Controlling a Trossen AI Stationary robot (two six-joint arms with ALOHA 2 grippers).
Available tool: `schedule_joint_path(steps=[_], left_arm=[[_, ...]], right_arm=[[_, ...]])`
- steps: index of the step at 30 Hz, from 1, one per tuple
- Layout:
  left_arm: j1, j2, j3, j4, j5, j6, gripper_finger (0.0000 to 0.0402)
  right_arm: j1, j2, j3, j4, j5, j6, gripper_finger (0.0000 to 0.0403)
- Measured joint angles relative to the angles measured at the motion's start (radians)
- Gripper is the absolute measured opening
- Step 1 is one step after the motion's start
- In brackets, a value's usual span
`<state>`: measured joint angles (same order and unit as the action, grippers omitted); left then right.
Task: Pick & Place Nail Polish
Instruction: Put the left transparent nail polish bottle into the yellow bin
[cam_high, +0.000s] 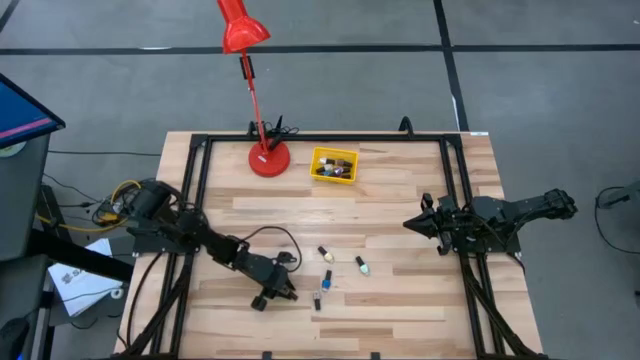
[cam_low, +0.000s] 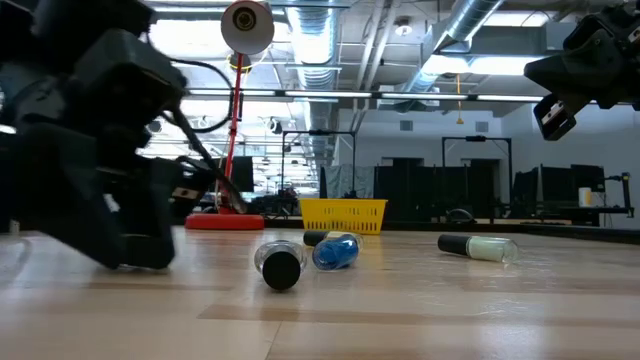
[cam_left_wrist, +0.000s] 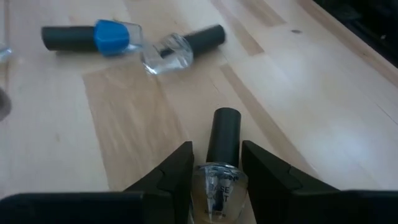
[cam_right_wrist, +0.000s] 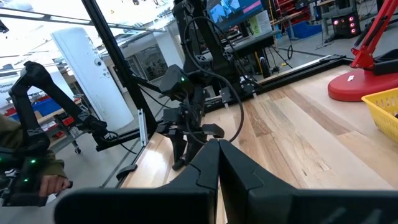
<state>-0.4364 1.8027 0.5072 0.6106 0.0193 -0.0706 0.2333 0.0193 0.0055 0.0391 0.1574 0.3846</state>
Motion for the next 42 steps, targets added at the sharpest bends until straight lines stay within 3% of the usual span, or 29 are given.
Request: schedule_joint_path(steps=[17,26,37,42], left_arm=[[0.250,-0.002,0.222,-0.019,-0.031,0.000,0.0111],[0.454,-0.062,0.375,-0.167,-0.055,0.171,0.0111],[0.798,-0.128,0.390,-0.202,-0.044,0.254,0.0112],[0.892,-0.119,0.390,-0.213,-0.003,0.274,0.0114]], right_arm=[[0.000,0.000,0.000,0.000,0.000,0.000,0.0001],[0.000,0.000,0.000,-0.001,0.000,0.000,0.0001],[0.000,0.000,0.000,0.000,0.000,0.000,0.0001],[0.000,0.000,0.000,0.000,0.000,0.000,0.0001]])
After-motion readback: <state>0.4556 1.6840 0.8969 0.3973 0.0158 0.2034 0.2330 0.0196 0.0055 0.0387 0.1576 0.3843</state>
